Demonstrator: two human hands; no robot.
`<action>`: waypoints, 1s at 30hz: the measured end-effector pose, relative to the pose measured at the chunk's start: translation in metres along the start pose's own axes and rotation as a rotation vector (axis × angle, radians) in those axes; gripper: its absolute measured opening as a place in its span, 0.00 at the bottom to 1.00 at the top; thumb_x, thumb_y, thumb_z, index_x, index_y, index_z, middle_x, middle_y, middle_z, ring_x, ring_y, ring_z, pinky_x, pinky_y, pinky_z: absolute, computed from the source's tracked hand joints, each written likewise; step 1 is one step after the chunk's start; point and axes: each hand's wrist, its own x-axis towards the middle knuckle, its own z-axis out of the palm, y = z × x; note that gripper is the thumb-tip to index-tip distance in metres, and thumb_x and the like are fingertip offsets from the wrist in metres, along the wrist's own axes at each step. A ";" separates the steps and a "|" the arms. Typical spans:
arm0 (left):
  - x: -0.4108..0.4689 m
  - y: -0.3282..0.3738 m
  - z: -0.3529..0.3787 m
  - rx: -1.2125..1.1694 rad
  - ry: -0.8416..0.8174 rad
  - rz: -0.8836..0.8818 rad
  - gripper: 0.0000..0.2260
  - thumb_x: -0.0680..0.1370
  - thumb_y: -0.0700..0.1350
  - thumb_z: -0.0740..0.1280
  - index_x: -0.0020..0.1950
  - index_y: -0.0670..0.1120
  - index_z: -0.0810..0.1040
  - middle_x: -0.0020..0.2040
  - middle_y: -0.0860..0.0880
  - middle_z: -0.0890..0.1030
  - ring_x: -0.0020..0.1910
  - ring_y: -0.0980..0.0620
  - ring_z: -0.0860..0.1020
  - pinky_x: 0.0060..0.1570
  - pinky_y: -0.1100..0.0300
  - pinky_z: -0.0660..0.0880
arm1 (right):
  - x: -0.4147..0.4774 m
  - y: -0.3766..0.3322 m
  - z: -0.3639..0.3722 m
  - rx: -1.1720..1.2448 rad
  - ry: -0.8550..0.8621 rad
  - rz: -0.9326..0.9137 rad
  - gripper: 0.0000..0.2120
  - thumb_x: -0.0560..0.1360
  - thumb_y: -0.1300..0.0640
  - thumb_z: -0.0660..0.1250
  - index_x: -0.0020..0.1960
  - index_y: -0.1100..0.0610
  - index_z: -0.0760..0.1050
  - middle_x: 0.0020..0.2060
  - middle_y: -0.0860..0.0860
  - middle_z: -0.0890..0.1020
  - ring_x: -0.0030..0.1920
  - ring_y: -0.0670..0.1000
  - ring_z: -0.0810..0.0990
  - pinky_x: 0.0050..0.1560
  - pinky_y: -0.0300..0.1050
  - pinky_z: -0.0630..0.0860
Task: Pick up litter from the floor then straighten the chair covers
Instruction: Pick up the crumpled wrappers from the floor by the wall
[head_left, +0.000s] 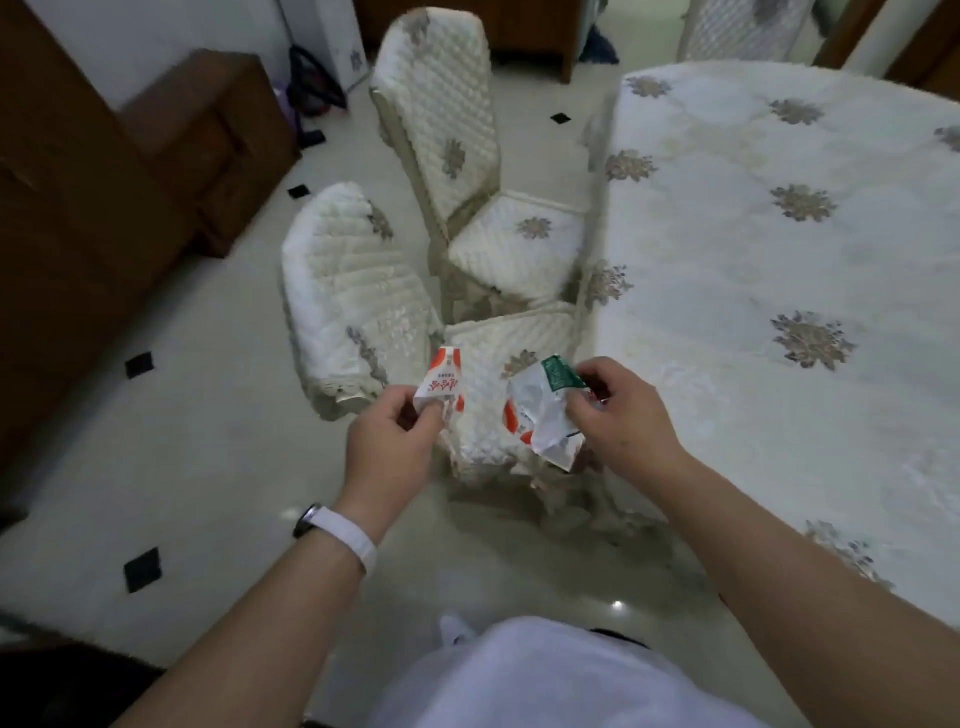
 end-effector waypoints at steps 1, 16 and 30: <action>0.005 -0.005 -0.018 0.006 0.043 0.000 0.09 0.77 0.45 0.69 0.37 0.49 0.77 0.31 0.51 0.77 0.29 0.56 0.73 0.31 0.61 0.71 | 0.005 -0.015 0.013 0.004 -0.010 -0.016 0.06 0.75 0.57 0.65 0.50 0.47 0.75 0.38 0.39 0.77 0.39 0.39 0.75 0.37 0.34 0.67; 0.044 -0.089 -0.179 -0.044 0.387 -0.168 0.05 0.77 0.46 0.69 0.41 0.50 0.80 0.37 0.45 0.81 0.32 0.53 0.73 0.31 0.59 0.69 | 0.076 -0.141 0.177 -0.027 -0.285 -0.222 0.04 0.76 0.56 0.66 0.49 0.49 0.76 0.39 0.45 0.79 0.39 0.43 0.76 0.37 0.35 0.69; 0.200 -0.098 -0.286 0.018 0.456 -0.270 0.05 0.80 0.46 0.67 0.45 0.55 0.78 0.42 0.55 0.82 0.35 0.52 0.77 0.28 0.63 0.72 | 0.237 -0.259 0.299 0.066 -0.380 -0.283 0.04 0.76 0.56 0.66 0.49 0.47 0.74 0.40 0.42 0.78 0.41 0.42 0.76 0.40 0.38 0.72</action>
